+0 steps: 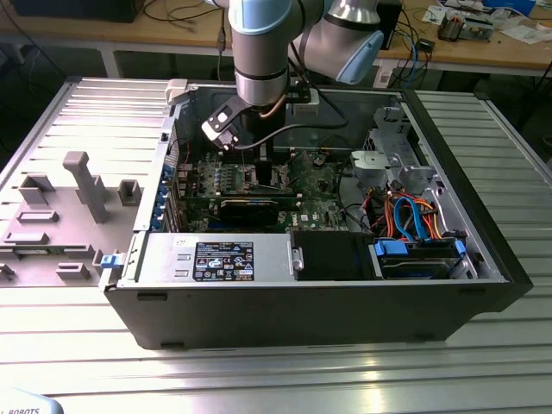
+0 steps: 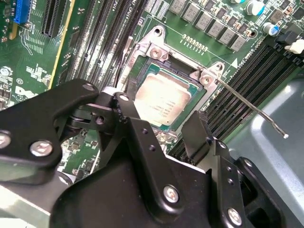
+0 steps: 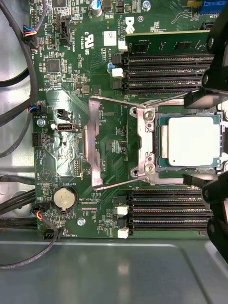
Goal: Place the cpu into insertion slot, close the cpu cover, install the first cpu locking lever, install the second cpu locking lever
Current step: 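Place the cpu into insertion slot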
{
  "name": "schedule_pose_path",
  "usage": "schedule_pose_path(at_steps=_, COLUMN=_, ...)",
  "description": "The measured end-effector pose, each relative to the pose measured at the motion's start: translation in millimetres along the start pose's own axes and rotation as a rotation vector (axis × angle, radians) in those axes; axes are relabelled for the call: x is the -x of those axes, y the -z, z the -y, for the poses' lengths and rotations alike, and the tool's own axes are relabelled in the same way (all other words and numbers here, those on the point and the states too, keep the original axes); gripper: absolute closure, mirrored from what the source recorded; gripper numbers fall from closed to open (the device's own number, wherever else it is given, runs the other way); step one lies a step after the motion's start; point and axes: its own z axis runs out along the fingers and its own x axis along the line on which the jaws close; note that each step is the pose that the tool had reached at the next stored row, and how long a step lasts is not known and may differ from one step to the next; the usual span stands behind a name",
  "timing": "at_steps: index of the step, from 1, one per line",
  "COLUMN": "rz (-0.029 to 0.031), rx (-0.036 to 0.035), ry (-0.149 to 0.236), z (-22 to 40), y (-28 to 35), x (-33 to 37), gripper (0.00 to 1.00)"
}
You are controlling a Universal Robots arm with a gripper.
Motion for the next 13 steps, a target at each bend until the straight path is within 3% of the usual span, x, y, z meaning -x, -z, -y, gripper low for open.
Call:
schedule_pose_path(at_steps=3, rz=0.0003, rx=-0.0001, ry=0.0, z=-0.1, y=0.8, x=-0.1, gripper=0.56)
schedule_pose_path(at_steps=4, rz=0.0002, rx=-0.0019, ry=0.0, z=-0.6, y=3.0, x=-0.1, gripper=0.56)
schedule_pose_path(at_steps=5, rz=0.0002, rx=-0.0031, ry=0.0, z=-0.8, y=3.5, x=-0.2, gripper=0.67)
schedule_pose_path(at_steps=6, rz=0.0, rx=-0.004, ry=0.0, z=-1.1, y=3.6, x=-0.2, gripper=0.67)
schedule_pose_path(at_steps=8, rz=0.0005, rx=-0.0156, ry=-0.001, z=-3.5, y=4.1, x=-0.2, gripper=0.86)
schedule_pose_path(at_steps=9, rz=0.0006, rx=-0.0211, ry=-0.001, z=-4.2, y=4.5, x=-0.3, gripper=0.86)
schedule_pose_path(at_steps=10, rz=0.0009, rx=-0.0333, ry=-0.001, z=-5.4, y=5.4, x=-0.3, gripper=0.89)
schedule_pose_path(at_steps=11, rz=0.001, rx=-0.0411, ry=-0.002, z=-6.1, y=5.9, x=-0.4, gripper=0.89)
schedule_pose_path(at_steps=13, rz=0.001, rx=-0.0425, ry=-0.002, z=-6.0, y=5.9, x=-0.3, gripper=0.89)
